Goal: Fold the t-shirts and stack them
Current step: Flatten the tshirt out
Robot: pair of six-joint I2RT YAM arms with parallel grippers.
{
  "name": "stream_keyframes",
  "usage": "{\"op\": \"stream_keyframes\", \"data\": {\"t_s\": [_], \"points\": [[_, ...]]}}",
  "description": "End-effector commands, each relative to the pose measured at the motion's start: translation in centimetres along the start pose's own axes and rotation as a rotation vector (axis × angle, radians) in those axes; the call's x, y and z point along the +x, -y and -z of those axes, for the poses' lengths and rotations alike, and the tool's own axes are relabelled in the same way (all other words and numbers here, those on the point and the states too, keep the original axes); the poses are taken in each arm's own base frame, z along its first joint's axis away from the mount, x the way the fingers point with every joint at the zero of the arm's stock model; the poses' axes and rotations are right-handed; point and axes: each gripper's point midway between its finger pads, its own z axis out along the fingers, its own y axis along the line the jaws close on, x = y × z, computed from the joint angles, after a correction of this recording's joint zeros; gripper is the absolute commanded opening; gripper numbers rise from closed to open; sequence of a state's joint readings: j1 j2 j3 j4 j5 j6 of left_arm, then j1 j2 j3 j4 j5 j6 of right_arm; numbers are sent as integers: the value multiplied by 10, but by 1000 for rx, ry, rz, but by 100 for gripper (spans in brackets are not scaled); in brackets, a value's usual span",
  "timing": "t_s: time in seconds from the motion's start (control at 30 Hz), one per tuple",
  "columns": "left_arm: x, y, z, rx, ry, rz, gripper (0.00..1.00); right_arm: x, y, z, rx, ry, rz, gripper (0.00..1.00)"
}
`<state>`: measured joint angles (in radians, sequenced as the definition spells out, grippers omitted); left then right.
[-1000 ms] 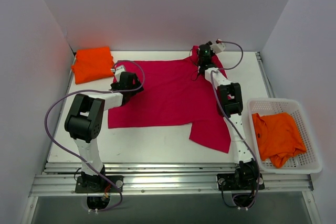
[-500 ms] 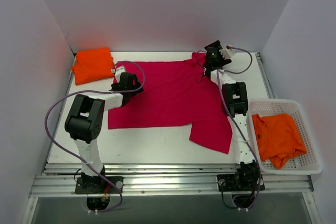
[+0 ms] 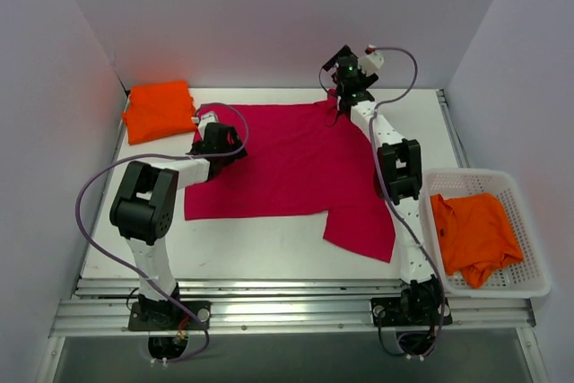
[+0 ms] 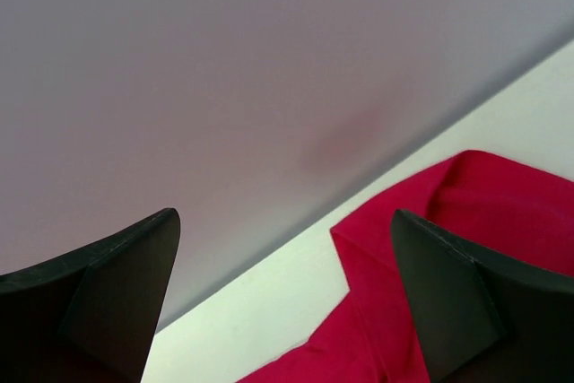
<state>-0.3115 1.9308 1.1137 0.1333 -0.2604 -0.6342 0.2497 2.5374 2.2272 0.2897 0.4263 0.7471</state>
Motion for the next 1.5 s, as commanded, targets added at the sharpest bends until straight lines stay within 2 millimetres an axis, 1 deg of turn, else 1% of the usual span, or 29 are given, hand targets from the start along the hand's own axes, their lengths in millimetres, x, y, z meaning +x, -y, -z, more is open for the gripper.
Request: {"op": "stream_keyframes", "data": {"t_s": [0.0, 0.07, 0.17, 0.2, 0.27, 0.3, 0.33, 0.37, 0.4, 0.43, 0.53, 0.6, 0.7, 0.8, 0.87, 0.9, 0.93, 0.97, 1.0, 1.03, 1.07, 1.17, 1.2, 1.23, 1.3, 1.33, 1.37, 1.4, 1.47], "points": [[-29, 31, 6, 108, 21, -10, 95, 25, 20, 6, 63, -163, 194, 99], [-36, 46, 3, 154, 5, -35, 95, 40, 36, 11, 85, -239, 256, 99], [-48, 64, 2, 209, 13, -44, 95, 39, 52, 26, 122, -287, 303, 99], [-52, 67, 5, 220, 16, -41, 95, 36, 64, 39, 149, -291, 317, 98], [-51, 64, 9, 217, 17, -38, 95, 33, 76, 61, 182, -275, 319, 98], [-51, 61, 12, 206, 24, -33, 95, 21, 89, 82, 202, -223, 306, 98], [-57, 60, 18, 202, 40, -29, 95, 18, 95, 95, 211, -203, 280, 98], [-53, 52, 20, 185, 37, -26, 95, 13, 101, 109, 217, -182, 257, 98], [-55, 49, 23, 178, 48, -22, 95, -16, 83, 125, 170, -102, 186, 97], [-62, 48, 28, 175, 67, -17, 95, 7, 115, 143, 203, -143, 211, 95], [-63, 46, 28, 173, 58, -20, 96, 7, 119, 168, 175, -165, 193, 90], [-59, 41, 19, 151, 51, -21, 96, 13, 123, 174, 171, -194, 205, 84], [-49, 30, -2, 114, 17, -10, 95, 32, 130, 180, 156, -266, 218, 58], [-35, 22, -19, 106, -38, 5, 93, 48, 138, 188, 150, -307, 223, 48], [-30, 20, -24, 100, -53, 10, 92, 60, 143, 191, 141, -334, 218, 37], [-25, 19, -26, 99, -63, 10, 91, 72, 154, 192, 156, -359, 228, 33], [-22, 17, -27, 96, -70, 12, 90, 78, 157, 193, 160, -374, 226, 21], [-20, 18, -28, 99, -78, 18, 90, 87, 159, 195, 148, -403, 222, 16], [-16, 18, -29, 99, -89, 20, 89, 100, 169, 195, 156, -427, 224, 12], [-12, 17, -29, 91, -104, 17, 85, 107, 173, 196, 163, -443, 224, 2], [-6, 14, -28, 83, -117, 18, 81, 114, 178, 198, 169, -465, 221, 0], [2, 8, -22, 55, -124, 9, 57, 132, 198, 206, 206, -506, 213, 0], [7, 3, -15, 44, -129, 7, 56, 133, 201, 209, 210, -507, 205, 0], [8, 0, -12, 33, -120, 3, 53, 138, 214, 218, 235, -519, 208, 0], [17, -5, 0, 19, -125, -1, 47, 135, 216, 225, 237, -507, 168, 0], [21, -7, 5, 15, -128, -2, 44, 140, 228, 237, 252, -528, 173, 0], [25, -7, 9, 6, -127, -1, 42, 140, 232, 243, 266, -524, 155, 0], [31, -12, 17, -6, -133, -3, 42, 136, 230, 250, 267, -520, 147, 0], [36, -16, 27, -35, -121, -6, 42, 137, 246, 267, 309, -519, 163, 0]]}}
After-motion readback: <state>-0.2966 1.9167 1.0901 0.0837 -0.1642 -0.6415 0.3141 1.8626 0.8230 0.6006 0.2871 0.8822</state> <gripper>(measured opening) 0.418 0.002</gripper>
